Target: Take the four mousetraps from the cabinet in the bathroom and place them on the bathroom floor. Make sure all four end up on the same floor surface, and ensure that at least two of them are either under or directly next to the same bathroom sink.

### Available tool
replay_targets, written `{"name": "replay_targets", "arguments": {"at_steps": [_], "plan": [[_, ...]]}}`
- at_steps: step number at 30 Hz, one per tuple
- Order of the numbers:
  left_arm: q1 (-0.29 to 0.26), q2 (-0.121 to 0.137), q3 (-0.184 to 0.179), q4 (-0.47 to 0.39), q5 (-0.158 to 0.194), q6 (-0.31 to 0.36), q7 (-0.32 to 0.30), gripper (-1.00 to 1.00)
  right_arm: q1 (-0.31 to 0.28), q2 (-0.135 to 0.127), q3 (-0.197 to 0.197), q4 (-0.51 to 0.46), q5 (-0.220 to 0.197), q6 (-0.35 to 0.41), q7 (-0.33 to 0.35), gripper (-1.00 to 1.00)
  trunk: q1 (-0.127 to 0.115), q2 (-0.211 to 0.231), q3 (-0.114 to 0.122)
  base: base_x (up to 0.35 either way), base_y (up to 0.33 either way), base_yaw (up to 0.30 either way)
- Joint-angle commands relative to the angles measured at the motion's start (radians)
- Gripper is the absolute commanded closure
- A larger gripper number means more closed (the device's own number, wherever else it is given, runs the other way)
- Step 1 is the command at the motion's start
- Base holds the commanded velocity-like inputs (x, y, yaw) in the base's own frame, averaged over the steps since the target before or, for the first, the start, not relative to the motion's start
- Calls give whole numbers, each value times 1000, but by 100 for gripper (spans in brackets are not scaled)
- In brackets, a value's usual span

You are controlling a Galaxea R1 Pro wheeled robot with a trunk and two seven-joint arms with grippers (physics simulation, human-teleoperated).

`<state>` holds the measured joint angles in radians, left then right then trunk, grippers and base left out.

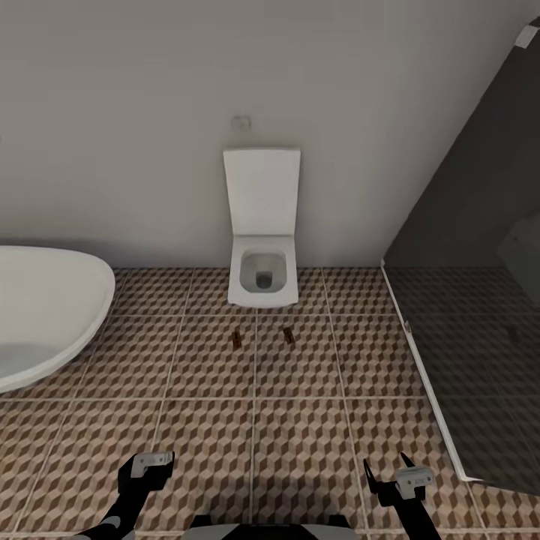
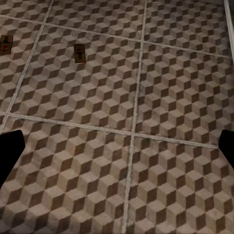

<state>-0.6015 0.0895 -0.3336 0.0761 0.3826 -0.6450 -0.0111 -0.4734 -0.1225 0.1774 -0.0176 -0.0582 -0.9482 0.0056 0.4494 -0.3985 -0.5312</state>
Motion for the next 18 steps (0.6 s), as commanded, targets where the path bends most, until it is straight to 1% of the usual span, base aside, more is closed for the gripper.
{"name": "replay_targets", "arguments": {"at_steps": [1, 18], "plan": [[-1, -1, -8, 4, 7, -5, -1, -100, -1, 0, 7, 1, -6, -3, 1, -100, 1, -2, 0, 0, 0, 0], [-1, -1, -8, 4, 7, -5, -1, -100, -1, 0, 7, 1, -6, -3, 1, -100, 1, -2, 25, 0, 0, 0]]}}
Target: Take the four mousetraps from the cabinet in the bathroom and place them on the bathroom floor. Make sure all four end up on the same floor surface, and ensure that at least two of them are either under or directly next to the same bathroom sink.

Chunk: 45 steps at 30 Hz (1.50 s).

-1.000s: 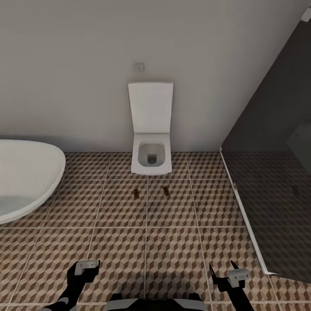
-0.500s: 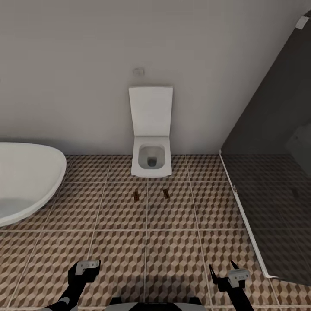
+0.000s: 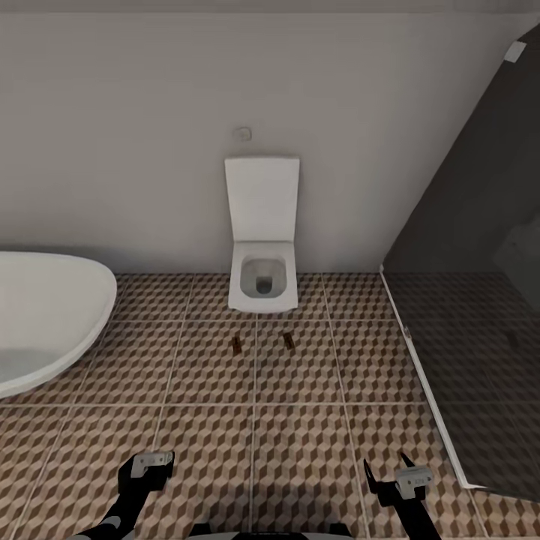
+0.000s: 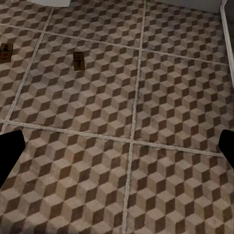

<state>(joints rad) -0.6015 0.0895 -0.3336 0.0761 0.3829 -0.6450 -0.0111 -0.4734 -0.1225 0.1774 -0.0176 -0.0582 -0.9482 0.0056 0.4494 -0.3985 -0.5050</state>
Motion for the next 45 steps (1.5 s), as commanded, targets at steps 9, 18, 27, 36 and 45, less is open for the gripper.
{"name": "replay_targets", "arguments": {"at_steps": [9, 18, 27, 36, 45], "plan": [[-1, -1, -8, 4, 7, -5, -1, -100, -1, 0, 7, 1, -6, -3, 1, -100, 1, -2, 12, 0, 0, 0], [-1, -1, -8, 4, 7, -5, -1, -100, -1, 0, 7, 1, -6, -3, 0, -100, 1, -2, 25, 0, 0, 0], [-1, -1, -8, 4, 7, -5, -1, -100, -1, 0, 7, 1, -6, -3, 0, -100, 1, -2, 38, 0, 0, 0], [-1, -1, -8, 4, 7, -5, -1, -100, -1, 0, 7, 1, -6, -2, 1, -100, 1, -2, 51, 0, 0, 0], [-1, -1, -8, 4, 7, -5, -1, -100, -1, 0, 7, 1, -6, -3, 1, -100, 1, -2, 64, 0, 0, 0]]}}
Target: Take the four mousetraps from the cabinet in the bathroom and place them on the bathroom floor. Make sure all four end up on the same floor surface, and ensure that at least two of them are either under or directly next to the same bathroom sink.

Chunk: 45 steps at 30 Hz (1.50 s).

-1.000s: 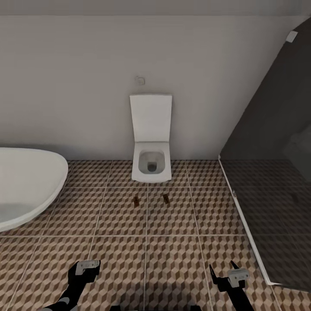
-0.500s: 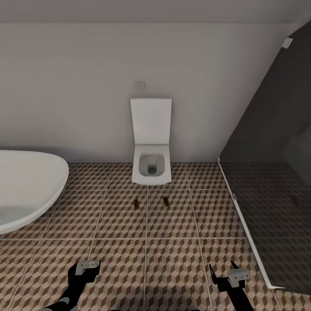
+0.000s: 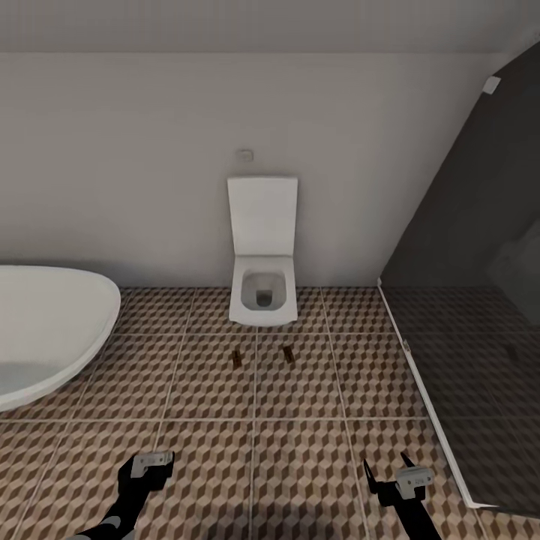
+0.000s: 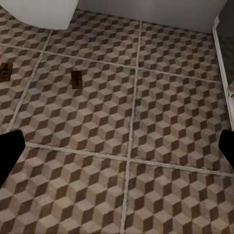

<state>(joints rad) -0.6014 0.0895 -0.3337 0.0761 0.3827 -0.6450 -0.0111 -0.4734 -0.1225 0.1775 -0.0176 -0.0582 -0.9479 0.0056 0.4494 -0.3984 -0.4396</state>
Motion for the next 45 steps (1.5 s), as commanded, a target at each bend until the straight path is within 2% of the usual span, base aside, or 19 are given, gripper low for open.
{"name": "replay_targets", "arguments": {"at_steps": [1, 45], "plan": [[-1, -1, -8, 4, 7, -5, -1, -100, -1, 0, 7, 1, -6, -3, 1, -100, 1, -2, 0, 0, 0, 0], [-1, -1, -8, 4, 7, -5, -1, -100, -1, 0, 7, 1, -6, -3, -1, -100, 1, -2, 64, 0, 0, 0]]}}
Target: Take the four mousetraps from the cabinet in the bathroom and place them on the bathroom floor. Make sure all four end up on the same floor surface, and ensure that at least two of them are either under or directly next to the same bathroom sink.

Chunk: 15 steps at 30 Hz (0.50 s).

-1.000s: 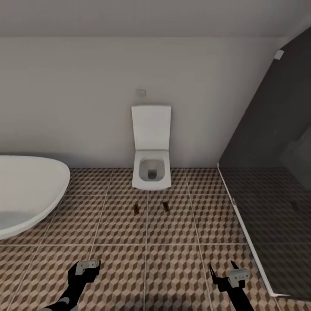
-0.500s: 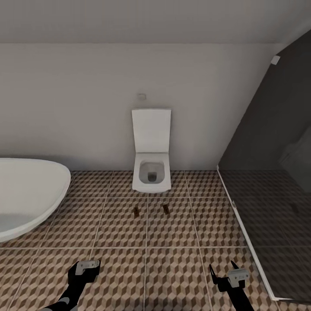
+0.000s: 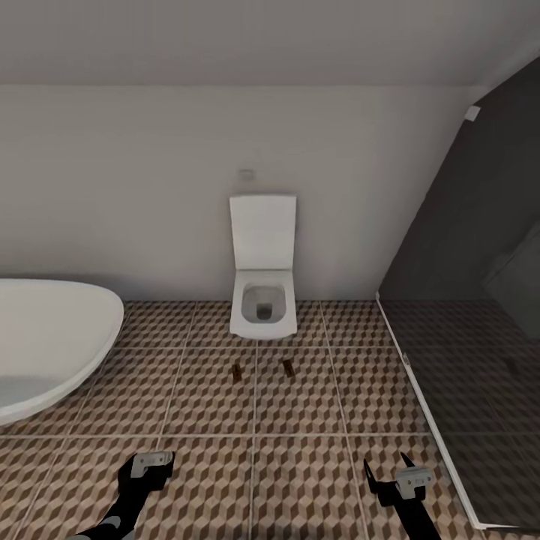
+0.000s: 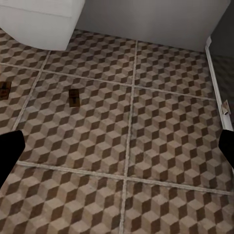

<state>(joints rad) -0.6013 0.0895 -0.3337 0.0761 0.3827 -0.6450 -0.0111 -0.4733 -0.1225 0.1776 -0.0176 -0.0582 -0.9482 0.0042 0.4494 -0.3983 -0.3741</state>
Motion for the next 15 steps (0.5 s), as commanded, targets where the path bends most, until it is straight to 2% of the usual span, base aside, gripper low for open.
{"name": "replay_targets", "arguments": {"at_steps": [1, 15], "plan": [[-2, -1, -8, 4, 7, -5, -1, -100, -1, 0, 7, 1, -6, -3, 0, -100, 1, -2, 0, 0, 0, 0], [-2, -1, -8, 4, 7, -5, -1, -100, -1, 0, 7, 1, -6, -3, 0, -100, 1, -2, 20, 0, 0, 0]]}}
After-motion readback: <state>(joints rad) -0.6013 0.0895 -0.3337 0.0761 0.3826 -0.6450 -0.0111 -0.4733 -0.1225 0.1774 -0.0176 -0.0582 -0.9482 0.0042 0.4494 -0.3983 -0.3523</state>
